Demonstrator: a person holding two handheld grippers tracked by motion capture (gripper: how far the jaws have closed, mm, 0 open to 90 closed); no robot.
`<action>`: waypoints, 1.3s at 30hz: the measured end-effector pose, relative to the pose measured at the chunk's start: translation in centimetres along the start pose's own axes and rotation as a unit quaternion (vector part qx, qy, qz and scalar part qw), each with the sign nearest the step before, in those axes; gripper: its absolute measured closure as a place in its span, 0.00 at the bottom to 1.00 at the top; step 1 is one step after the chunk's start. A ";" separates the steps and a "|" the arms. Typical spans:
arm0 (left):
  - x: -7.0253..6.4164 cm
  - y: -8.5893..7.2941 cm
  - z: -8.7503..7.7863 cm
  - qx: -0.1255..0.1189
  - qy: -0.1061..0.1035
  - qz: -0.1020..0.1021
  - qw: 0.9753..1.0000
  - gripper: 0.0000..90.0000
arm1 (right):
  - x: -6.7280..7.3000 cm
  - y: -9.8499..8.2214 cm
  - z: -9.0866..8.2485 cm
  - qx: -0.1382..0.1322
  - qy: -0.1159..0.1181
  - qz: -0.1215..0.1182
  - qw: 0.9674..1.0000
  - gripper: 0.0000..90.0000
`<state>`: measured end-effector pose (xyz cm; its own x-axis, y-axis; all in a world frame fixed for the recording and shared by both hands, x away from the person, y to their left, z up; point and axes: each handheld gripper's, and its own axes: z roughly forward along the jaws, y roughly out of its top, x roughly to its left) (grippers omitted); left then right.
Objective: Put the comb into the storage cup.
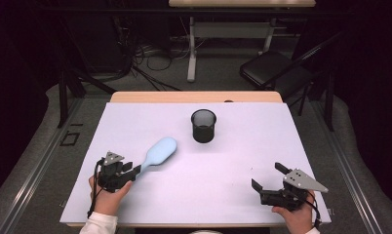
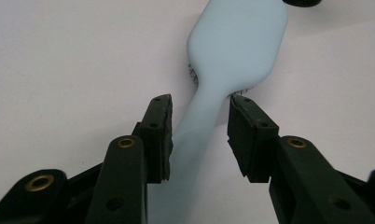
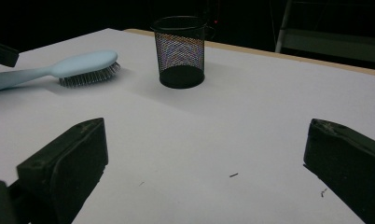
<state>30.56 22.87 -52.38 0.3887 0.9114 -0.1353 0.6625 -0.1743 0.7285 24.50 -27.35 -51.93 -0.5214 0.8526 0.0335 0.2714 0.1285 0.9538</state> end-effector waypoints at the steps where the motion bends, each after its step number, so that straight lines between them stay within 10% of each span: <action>1: 0.0 0.0 0.0 0.000 -0.001 -0.001 1.000 0.66 | 0.0 0.0 0.0 0.000 0.000 0.000 1.000 0.00; 39: 0.9 0.1 -0.1 -0.044 0.004 0.033 0.998 0.36 | 0.0 0.0 0.0 0.000 0.001 -0.002 1.000 0.00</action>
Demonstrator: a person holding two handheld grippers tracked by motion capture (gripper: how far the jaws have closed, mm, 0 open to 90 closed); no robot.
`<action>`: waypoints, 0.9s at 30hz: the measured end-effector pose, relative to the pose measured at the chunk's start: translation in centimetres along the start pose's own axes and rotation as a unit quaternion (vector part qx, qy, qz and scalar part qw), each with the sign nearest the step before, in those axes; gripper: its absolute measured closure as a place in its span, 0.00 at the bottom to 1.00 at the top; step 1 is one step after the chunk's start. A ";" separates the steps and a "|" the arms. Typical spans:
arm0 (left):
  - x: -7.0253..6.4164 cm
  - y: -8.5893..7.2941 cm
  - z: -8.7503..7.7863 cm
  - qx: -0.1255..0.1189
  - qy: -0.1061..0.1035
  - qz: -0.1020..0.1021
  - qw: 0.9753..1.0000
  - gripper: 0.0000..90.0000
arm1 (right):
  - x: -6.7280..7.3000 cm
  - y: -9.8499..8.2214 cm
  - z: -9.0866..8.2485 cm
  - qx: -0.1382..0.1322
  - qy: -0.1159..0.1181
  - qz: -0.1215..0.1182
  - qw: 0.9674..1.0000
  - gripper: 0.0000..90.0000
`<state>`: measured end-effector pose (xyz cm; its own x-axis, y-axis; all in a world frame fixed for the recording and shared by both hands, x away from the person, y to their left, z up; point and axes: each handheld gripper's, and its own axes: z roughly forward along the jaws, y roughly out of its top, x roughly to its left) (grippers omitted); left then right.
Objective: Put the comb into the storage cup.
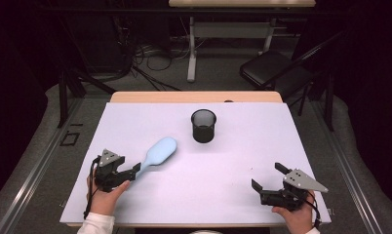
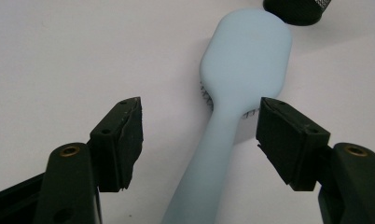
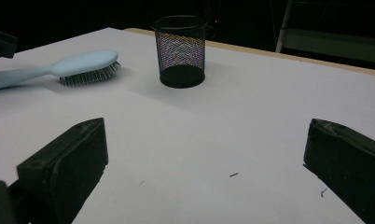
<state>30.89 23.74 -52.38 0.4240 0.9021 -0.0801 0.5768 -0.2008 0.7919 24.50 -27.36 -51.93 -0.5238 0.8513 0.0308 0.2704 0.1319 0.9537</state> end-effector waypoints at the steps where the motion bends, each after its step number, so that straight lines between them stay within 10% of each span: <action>1: 0.0 0.0 0.0 0.001 0.001 0.001 1.000 0.35 | 0.0 0.0 0.0 0.000 0.000 0.000 1.000 0.00; 27: -0.5 -0.1 0.8 -0.004 -0.047 0.006 0.999 0.01 | 0.0 0.0 0.0 0.002 0.001 -0.003 1.000 0.00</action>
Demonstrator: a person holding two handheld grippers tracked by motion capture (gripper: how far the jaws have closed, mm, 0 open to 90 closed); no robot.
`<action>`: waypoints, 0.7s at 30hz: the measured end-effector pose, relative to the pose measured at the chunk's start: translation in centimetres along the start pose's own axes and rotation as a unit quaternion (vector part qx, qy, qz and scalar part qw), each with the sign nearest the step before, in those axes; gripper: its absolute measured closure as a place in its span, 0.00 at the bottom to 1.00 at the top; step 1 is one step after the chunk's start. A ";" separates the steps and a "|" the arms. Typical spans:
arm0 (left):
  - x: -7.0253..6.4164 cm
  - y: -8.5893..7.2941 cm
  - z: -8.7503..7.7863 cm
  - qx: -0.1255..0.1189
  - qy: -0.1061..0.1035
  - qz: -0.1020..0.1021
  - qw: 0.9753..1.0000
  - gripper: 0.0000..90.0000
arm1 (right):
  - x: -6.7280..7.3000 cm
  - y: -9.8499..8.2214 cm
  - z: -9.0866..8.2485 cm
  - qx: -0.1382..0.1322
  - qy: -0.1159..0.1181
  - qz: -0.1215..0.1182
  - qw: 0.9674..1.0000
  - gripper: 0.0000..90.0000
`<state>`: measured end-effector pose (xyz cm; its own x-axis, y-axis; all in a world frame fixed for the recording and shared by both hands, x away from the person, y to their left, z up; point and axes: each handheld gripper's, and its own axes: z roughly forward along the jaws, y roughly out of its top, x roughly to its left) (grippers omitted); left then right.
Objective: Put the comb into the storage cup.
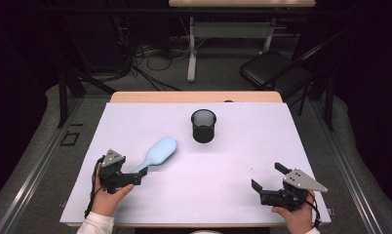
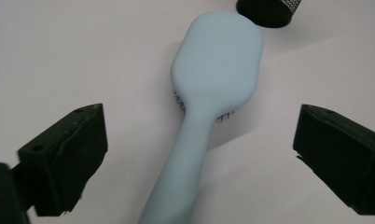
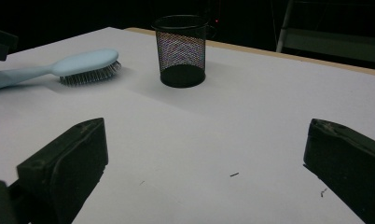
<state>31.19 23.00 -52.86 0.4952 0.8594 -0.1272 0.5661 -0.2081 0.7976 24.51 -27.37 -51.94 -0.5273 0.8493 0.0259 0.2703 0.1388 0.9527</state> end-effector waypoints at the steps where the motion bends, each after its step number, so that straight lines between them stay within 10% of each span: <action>1: 0.0 0.0 0.0 0.000 -0.002 0.001 1.000 0.01 | 0.0 0.0 0.0 0.000 0.000 -0.001 1.000 0.00; 12: 0.4 0.0 0.0 -0.007 -0.011 -0.017 1.000 0.01 | 0.0 0.0 0.1 -0.001 0.001 -0.001 1.000 0.00; 21: 0.4 0.7 -0.3 -0.001 -0.011 0.009 1.000 0.01 | 0.0 -0.1 0.1 0.002 0.000 0.002 1.000 0.00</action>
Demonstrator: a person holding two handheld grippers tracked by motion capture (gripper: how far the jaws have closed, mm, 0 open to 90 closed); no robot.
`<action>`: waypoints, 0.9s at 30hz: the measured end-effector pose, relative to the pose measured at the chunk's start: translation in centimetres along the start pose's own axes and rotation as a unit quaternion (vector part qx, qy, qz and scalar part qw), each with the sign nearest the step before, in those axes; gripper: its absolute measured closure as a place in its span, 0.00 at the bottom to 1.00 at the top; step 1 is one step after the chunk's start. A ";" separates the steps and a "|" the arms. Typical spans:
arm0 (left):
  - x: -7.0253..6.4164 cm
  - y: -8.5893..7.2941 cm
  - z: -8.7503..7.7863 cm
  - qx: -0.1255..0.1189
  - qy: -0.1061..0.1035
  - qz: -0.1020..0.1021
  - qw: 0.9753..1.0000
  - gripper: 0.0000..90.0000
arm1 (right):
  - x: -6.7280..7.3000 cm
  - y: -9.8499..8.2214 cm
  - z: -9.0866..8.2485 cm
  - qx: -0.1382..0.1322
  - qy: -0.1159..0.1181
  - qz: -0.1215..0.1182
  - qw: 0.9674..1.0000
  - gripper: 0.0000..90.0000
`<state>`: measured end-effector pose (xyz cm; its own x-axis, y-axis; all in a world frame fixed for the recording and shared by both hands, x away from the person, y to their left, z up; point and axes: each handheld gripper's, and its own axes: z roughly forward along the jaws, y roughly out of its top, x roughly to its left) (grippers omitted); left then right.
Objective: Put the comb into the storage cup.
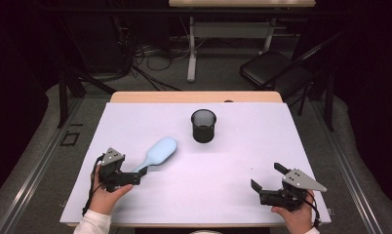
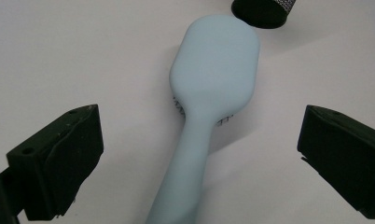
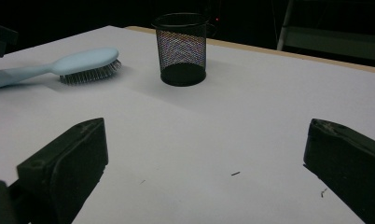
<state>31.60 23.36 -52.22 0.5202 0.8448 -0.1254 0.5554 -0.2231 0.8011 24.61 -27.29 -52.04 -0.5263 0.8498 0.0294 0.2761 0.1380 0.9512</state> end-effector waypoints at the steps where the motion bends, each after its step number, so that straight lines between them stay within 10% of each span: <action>1: 0.1 0.1 -0.1 0.000 -0.004 -0.003 1.000 0.01 | 0.0 0.0 0.0 0.000 0.000 0.004 1.000 0.00; 13: 0.8 1.6 -0.3 0.028 -0.044 0.005 0.999 0.01 | 0.1 0.0 0.2 0.001 -0.001 0.003 1.000 0.00; 27: 0.5 3.2 -0.2 0.073 -0.050 0.061 0.994 0.01 | 0.2 -0.1 0.3 0.006 -0.001 0.003 1.000 0.00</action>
<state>33.56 23.18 -49.57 0.6479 0.7556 -0.0964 0.5686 -0.3955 0.7213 24.71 -27.03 -52.22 -0.5220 0.8522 0.0349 0.2893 0.1384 0.9472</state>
